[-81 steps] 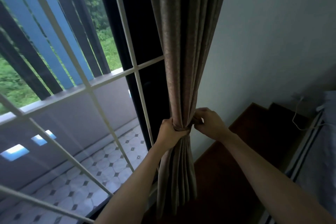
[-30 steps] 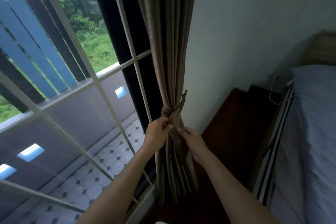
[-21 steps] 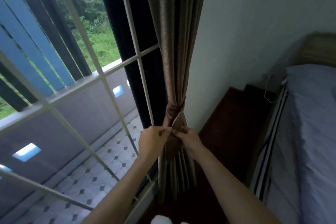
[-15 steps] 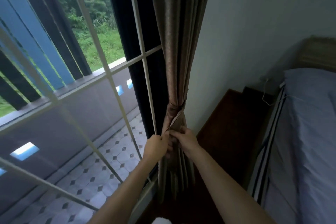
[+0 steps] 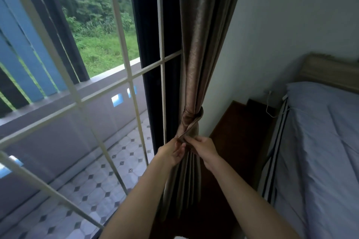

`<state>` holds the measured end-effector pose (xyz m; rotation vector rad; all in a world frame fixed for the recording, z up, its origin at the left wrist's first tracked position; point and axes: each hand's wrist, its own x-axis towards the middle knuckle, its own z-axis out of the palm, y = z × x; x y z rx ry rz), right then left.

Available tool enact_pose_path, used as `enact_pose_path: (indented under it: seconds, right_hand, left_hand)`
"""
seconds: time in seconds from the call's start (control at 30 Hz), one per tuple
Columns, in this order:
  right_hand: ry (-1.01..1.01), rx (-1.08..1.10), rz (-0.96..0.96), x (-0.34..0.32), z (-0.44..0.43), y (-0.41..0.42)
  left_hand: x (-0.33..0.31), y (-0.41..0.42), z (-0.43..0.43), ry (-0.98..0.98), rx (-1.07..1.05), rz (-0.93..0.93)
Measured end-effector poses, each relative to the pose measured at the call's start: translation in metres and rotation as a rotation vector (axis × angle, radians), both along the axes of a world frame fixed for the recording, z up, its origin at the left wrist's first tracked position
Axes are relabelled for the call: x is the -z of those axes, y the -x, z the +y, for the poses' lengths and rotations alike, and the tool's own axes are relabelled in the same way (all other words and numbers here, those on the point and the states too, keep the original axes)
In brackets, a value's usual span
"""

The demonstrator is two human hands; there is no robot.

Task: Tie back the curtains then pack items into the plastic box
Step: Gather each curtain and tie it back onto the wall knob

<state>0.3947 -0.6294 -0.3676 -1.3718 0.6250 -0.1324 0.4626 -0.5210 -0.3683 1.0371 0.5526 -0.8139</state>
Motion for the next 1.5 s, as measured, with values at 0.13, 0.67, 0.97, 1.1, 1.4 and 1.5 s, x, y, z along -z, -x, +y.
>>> enact_pose_path:
  seconds: [0.13,0.67,0.97,1.1,1.4,1.5]
  right_hand:
    - [0.086,0.009,0.022,-0.007,0.007,0.001]
    - [1.897,-0.56,-0.219,-0.094,0.005,-0.074]
    - [2.452,-0.547,0.119,-0.061,-0.11,-0.083]
    - [2.565,-0.641,0.22,-0.075,-0.151,-0.07]
    - [2.502,-0.763,0.049,-0.078,-0.182,-0.066]
    - [2.491,-0.714,-0.074,-0.071,-0.193,-0.065]
  left_hand:
    - [-0.008,0.004,0.004,0.072,0.168,0.116]
    - [-0.012,-0.009,-0.002,-0.542,0.071,-0.855]
    - [-0.023,-0.009,-0.055,-0.547,0.124,-1.142]
    - [-0.013,-0.02,-0.088,-0.499,0.234,-1.2]
    - [-0.002,-0.06,-0.153,-0.56,0.078,-1.13]
    - [0.002,-0.06,-0.174,-0.52,0.026,-1.07]
